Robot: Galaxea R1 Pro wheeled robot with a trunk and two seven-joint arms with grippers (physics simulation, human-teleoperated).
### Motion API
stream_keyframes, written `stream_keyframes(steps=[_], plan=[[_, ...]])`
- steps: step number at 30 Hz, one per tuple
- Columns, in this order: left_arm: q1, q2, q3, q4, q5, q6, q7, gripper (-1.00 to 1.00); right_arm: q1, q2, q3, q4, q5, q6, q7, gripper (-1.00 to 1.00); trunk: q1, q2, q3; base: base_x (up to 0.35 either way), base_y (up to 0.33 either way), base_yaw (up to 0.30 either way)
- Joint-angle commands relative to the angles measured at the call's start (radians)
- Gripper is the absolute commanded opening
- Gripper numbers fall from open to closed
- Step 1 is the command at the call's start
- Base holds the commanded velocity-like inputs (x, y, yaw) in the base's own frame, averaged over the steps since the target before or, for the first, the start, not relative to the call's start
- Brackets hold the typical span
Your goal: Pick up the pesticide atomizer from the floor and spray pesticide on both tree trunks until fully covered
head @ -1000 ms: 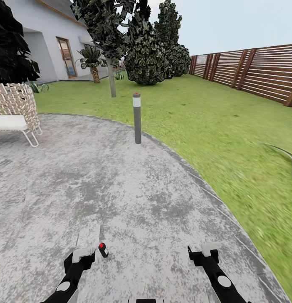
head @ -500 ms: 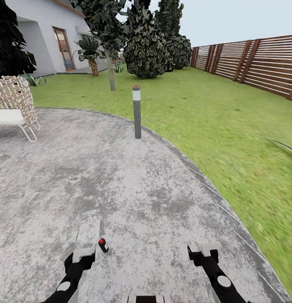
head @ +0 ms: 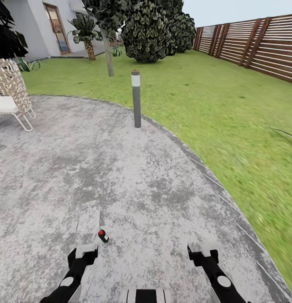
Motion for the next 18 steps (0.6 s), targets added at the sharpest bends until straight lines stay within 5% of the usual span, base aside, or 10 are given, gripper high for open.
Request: stream_keyframes(steps=[1,15,18], plan=[[0.0,0.0,0.0,0.0,0.0,0.0,0.0,1.0,0.0,0.0,0.0,0.0,0.0,0.0,0.0,1.0,0.0,0.0,-0.006,0.0,0.0,0.0],[0.002,0.002,-0.002,-0.022,-0.001,-0.071,0.001,1.0,0.0,0.004,0.002,-0.012,-0.003,-0.001,0.001,1.0,0.007,-0.004,-0.082,0.0,0.0,0.0],[0.002,0.003,-0.005,-0.022,-0.001,-0.071,0.001,1.0,0.0,0.004,0.003,-0.057,-0.002,-0.001,0.004,1.0,0.007,-0.004,-0.083,0.0,0.0,0.0]])
